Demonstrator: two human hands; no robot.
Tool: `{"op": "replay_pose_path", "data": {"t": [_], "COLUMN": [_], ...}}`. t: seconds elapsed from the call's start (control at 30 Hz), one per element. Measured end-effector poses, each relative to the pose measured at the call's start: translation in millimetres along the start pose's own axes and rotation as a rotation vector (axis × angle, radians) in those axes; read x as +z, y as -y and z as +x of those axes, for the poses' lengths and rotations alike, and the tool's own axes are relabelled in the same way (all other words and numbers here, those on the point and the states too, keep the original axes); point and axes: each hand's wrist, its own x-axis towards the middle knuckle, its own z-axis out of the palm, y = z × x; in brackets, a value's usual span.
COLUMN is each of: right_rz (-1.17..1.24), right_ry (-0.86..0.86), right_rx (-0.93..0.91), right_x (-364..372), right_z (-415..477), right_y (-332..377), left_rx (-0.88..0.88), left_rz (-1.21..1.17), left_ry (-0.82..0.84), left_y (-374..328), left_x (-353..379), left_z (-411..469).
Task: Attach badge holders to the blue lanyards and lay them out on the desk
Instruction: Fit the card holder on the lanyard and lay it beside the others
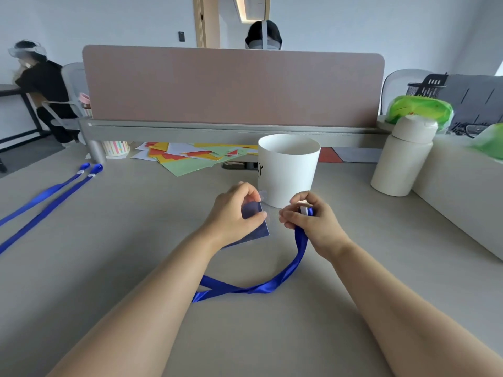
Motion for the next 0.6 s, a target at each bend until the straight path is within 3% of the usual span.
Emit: {"op": "replay_pose_path", "data": {"t": [0.37, 0.6], "right_rz": [-0.031, 0.14], "right_ry": [0.058, 0.094], "right_rx": [-0.015, 0.071], "right_x": [2.6, 1.6], "right_z": [-4.5, -3.8], "right_y": [-2.7, -1.8], "left_rx": [0.172, 0.232], "left_rz": [0.028, 0.038], "left_ry": [0.019, 0.024], "left_y": [9.5, 9.7], "left_x": [5.5, 6.2], "left_z": [0.0, 1.0]}}
